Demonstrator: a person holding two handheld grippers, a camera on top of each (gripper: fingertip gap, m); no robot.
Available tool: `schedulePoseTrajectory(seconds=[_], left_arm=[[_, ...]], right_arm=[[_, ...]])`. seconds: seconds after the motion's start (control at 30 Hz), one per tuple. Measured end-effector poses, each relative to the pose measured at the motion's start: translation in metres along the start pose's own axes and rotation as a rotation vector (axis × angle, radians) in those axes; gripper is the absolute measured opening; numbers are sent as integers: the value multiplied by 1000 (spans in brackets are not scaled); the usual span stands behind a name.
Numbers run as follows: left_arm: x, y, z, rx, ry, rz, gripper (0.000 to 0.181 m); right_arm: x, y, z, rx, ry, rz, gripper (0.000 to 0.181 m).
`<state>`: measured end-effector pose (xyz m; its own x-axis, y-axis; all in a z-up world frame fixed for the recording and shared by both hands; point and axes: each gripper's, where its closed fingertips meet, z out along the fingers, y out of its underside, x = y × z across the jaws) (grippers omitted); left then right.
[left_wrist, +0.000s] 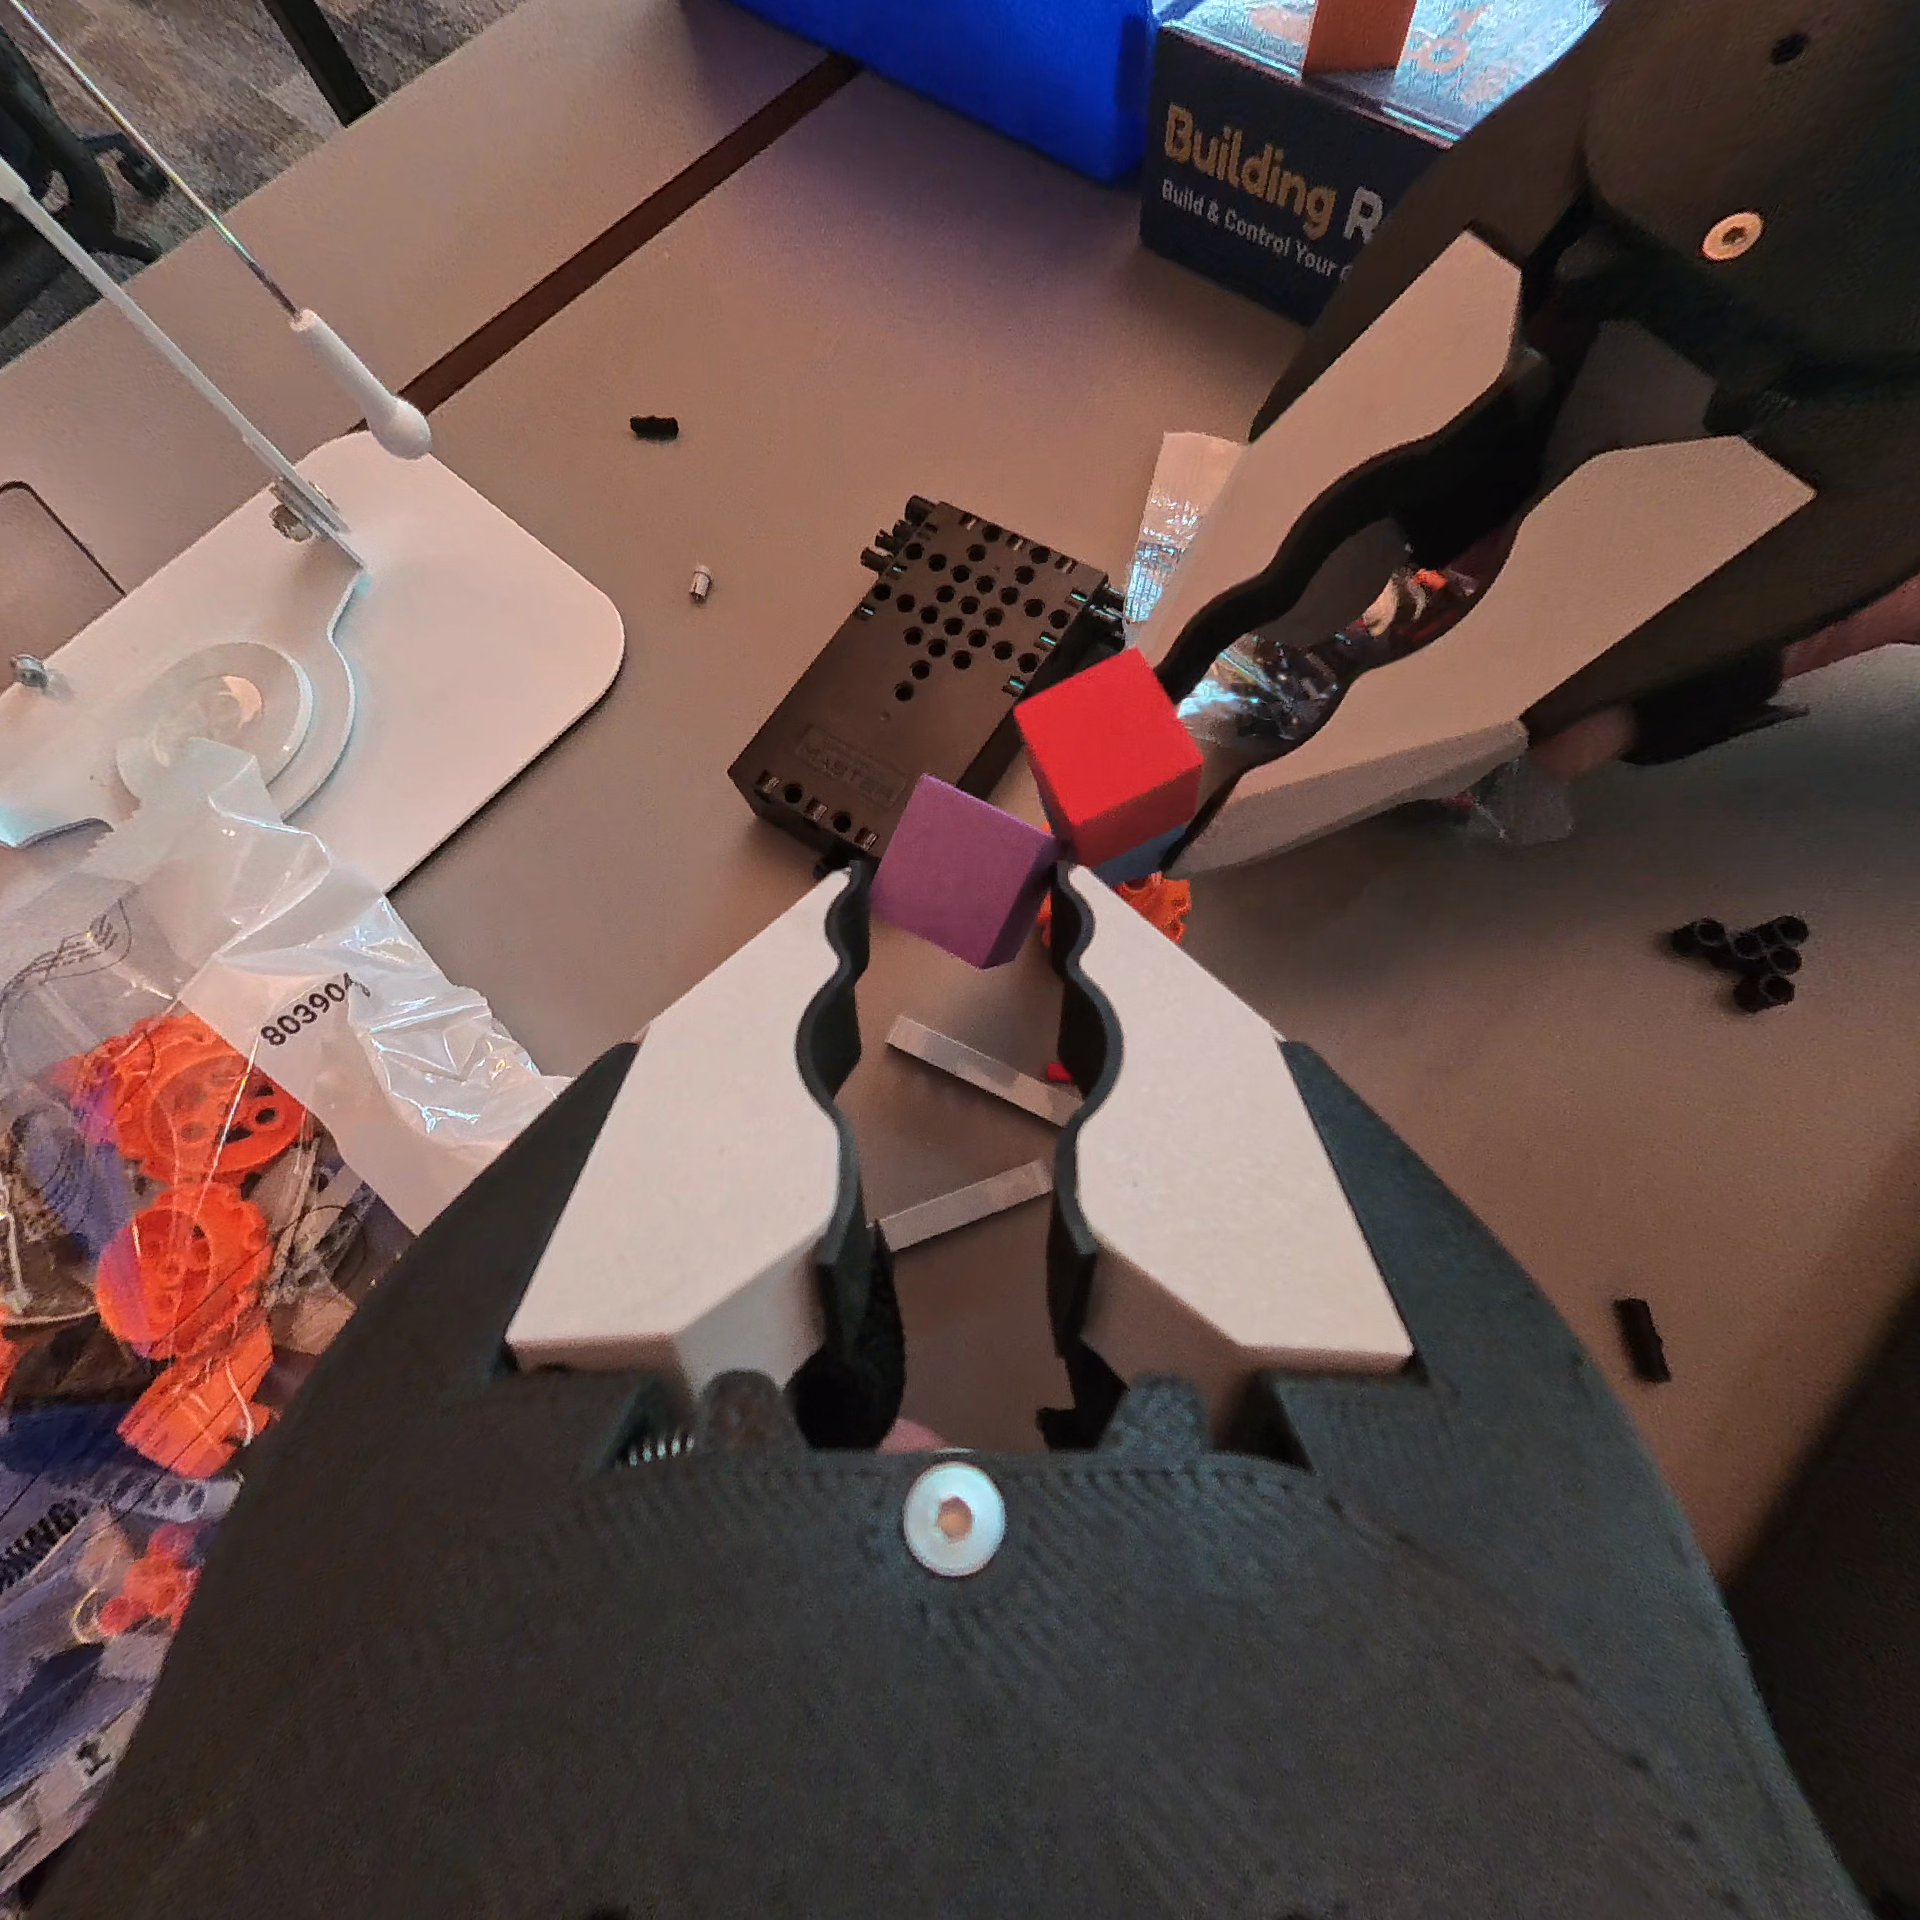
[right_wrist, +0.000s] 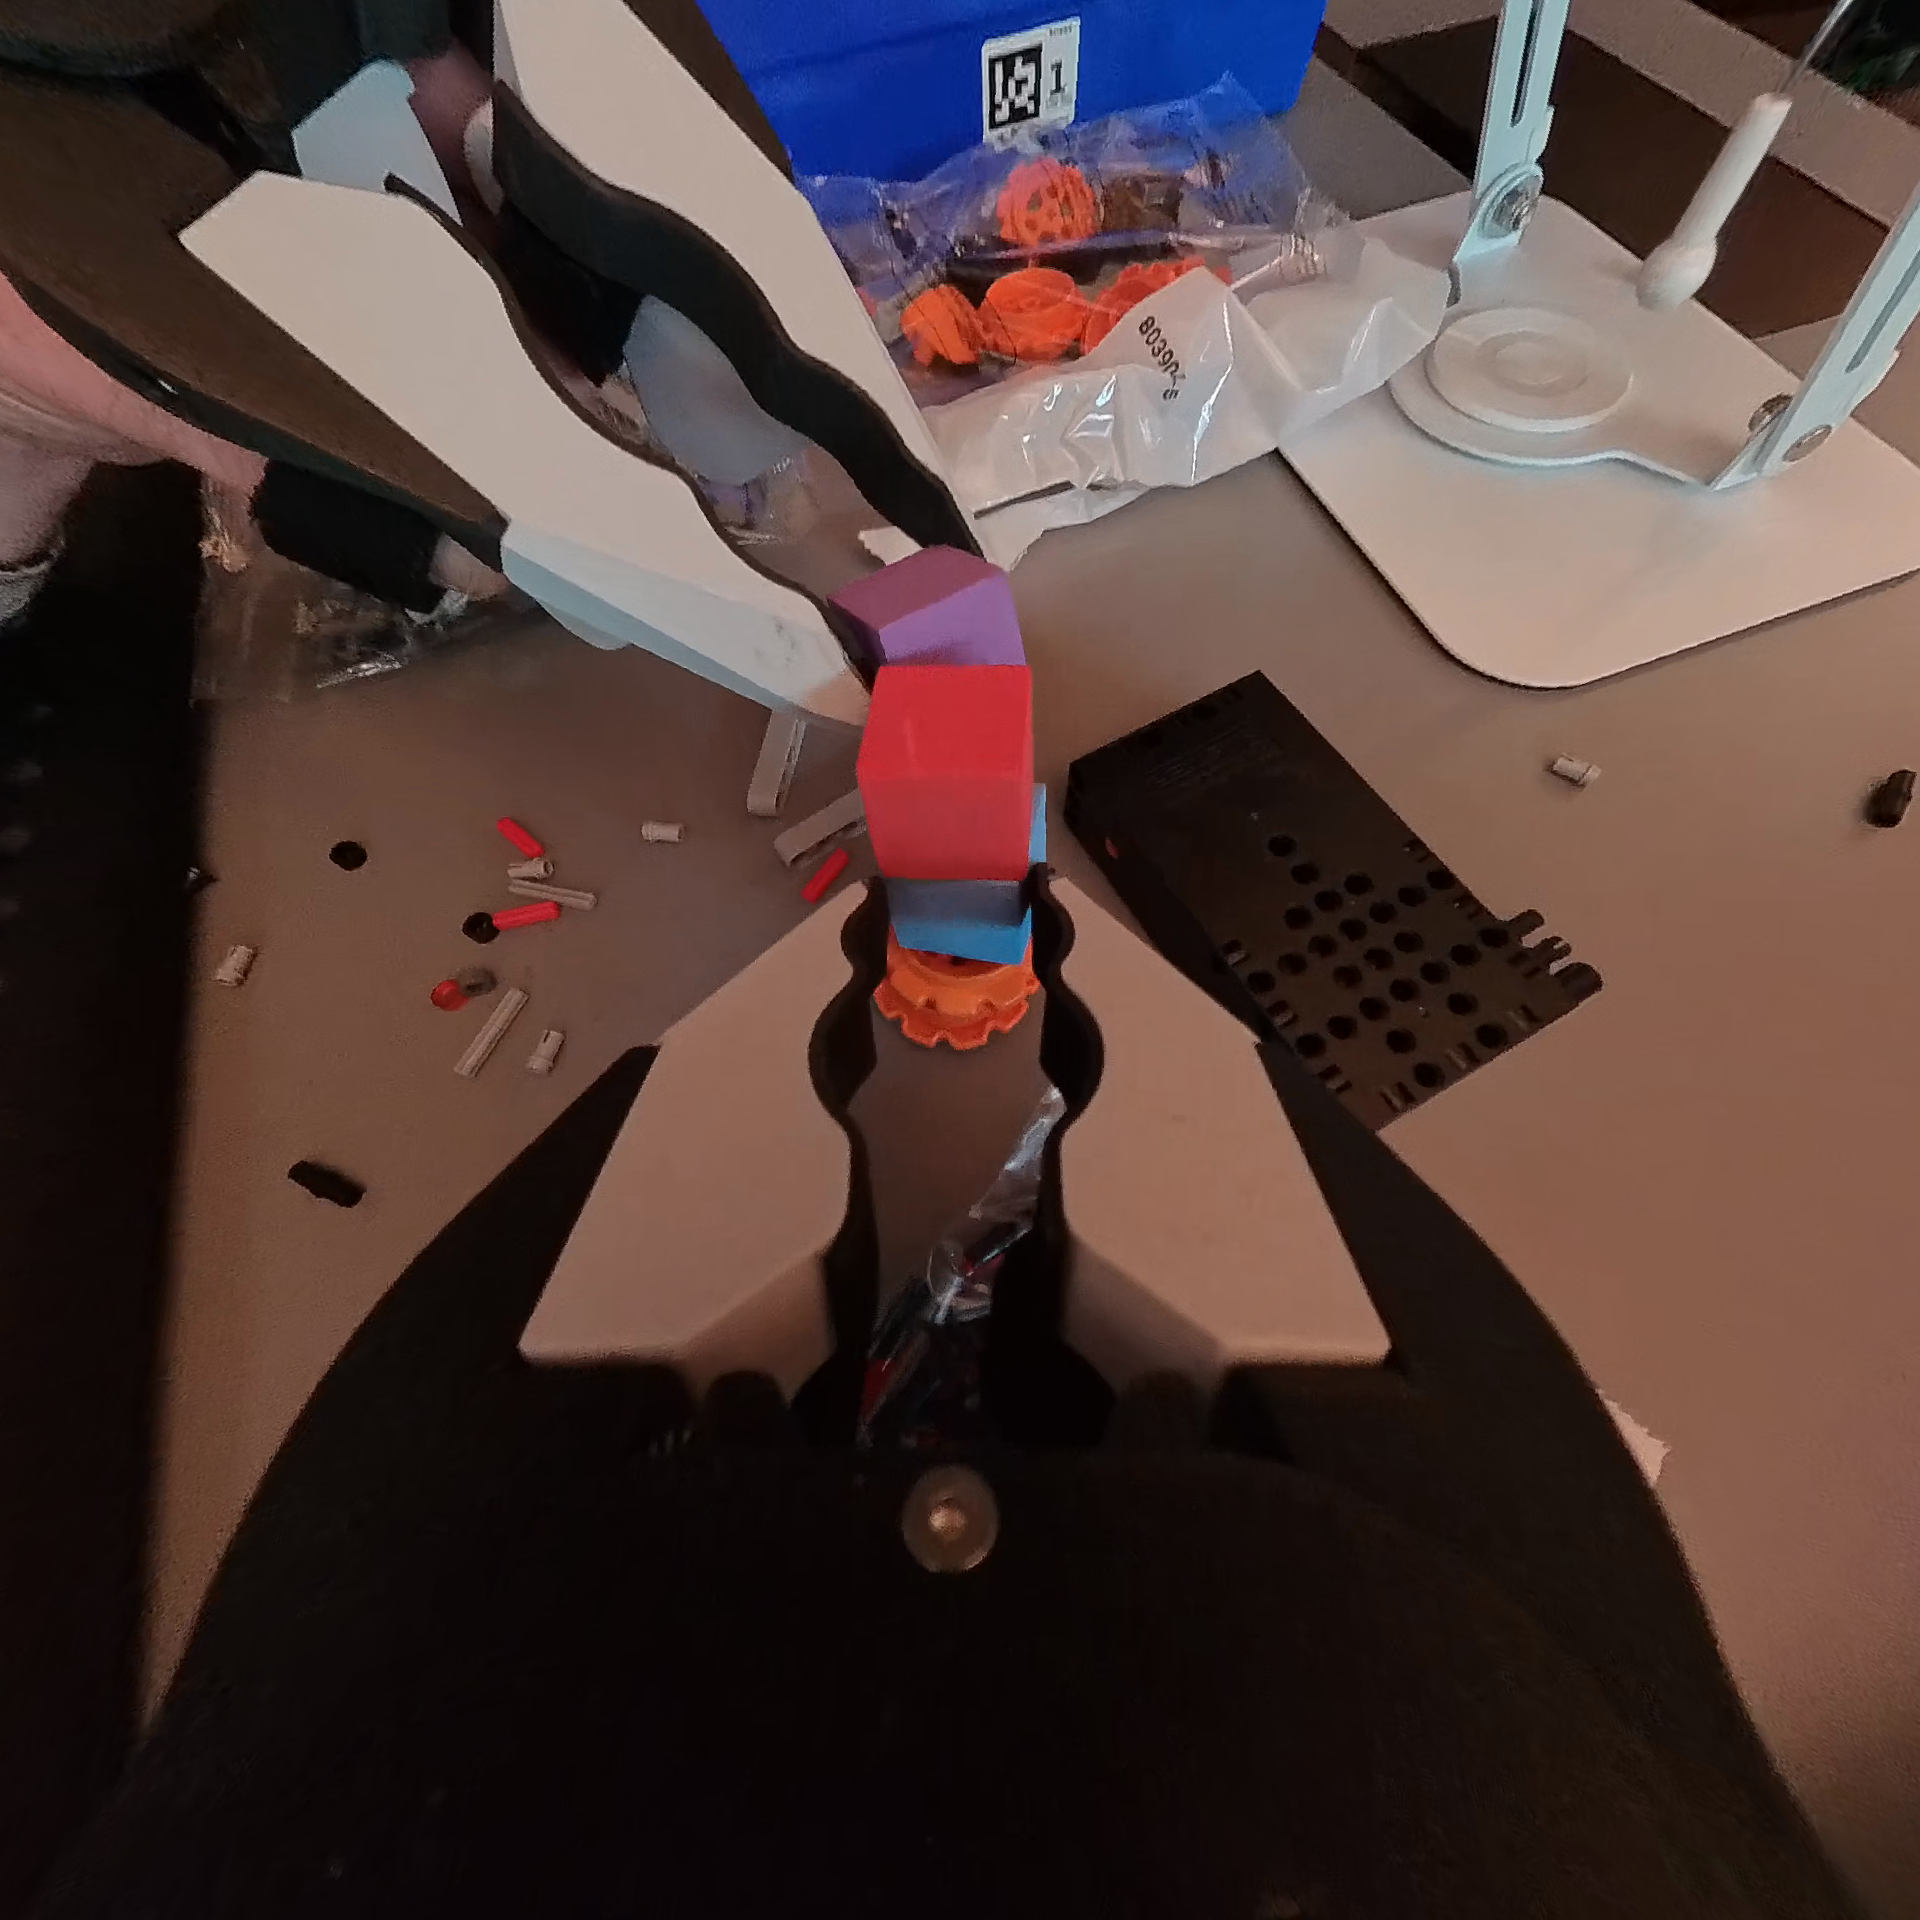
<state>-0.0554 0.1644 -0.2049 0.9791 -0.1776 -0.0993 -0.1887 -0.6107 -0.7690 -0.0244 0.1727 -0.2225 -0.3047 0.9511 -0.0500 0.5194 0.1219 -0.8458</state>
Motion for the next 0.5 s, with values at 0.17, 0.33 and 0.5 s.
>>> schedulePoseTrajectory(seconds=[0.17,0.33,0.5], left_arm=[[0,1,-2,0,2,-4,33],[1,4,-1,-6,5,-4,33],[3,6,2,-19,13,0,33]], right_arm=[[-2,-4,0,44,-44,22,26],[-3,-2,3,44,-53,19,26],[-3,2,6,35,-59,21,26]])
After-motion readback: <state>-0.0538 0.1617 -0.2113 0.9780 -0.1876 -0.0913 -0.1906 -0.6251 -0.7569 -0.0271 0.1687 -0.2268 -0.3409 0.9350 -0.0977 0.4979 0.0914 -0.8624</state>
